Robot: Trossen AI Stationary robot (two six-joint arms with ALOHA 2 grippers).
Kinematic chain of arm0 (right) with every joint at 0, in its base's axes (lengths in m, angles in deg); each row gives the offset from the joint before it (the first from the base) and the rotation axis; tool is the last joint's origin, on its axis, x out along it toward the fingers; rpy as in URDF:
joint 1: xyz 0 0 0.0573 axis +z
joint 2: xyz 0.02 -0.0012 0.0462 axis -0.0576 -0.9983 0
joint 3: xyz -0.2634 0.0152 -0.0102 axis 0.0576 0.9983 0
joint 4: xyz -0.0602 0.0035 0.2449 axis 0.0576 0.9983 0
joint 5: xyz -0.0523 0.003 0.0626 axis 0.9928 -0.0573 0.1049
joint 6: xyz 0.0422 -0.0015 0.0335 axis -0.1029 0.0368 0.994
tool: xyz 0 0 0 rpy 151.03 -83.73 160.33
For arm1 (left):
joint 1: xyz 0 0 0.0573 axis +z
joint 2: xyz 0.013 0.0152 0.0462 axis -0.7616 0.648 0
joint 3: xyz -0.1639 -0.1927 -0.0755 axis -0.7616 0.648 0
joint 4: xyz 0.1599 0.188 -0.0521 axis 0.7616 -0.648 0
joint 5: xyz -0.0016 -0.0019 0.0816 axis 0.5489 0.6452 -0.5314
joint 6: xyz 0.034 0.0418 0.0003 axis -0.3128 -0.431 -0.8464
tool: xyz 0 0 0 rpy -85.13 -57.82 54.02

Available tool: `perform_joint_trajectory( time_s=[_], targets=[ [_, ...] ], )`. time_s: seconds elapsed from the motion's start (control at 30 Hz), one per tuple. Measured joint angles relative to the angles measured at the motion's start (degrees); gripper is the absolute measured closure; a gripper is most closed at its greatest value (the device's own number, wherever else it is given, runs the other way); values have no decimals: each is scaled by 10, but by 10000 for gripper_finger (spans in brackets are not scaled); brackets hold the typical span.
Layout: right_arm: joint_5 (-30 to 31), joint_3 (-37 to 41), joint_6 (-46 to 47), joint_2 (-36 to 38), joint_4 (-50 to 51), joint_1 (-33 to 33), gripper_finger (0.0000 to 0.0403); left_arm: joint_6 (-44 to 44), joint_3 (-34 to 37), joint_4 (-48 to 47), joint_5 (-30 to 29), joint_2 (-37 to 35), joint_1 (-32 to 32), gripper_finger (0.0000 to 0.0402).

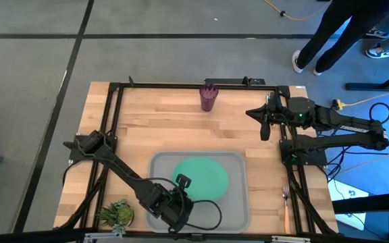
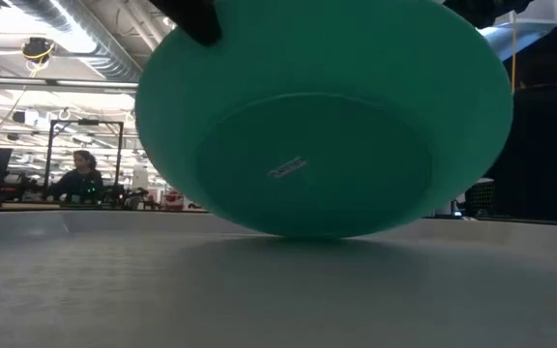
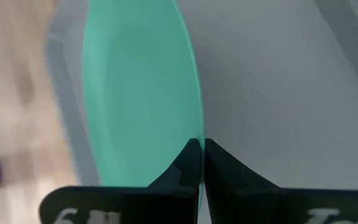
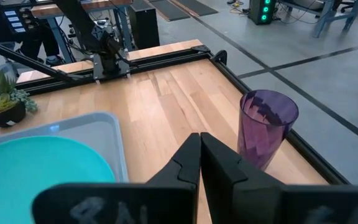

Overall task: Pick and place plate/cup/fork/spoon on tray
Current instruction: Put the green plate on the gray tray

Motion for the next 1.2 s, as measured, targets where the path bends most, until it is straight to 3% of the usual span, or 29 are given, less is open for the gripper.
perform_joint_trajectory(
  time_s=[0.97,1.2],
  targets=[
    [-5,0,-1,0,-4,0,386,10,4,53,82,92,-17,401],
    [-5,0,1,0,-5,0,386,16,4,65,94,91,-17,375]
  ],
)
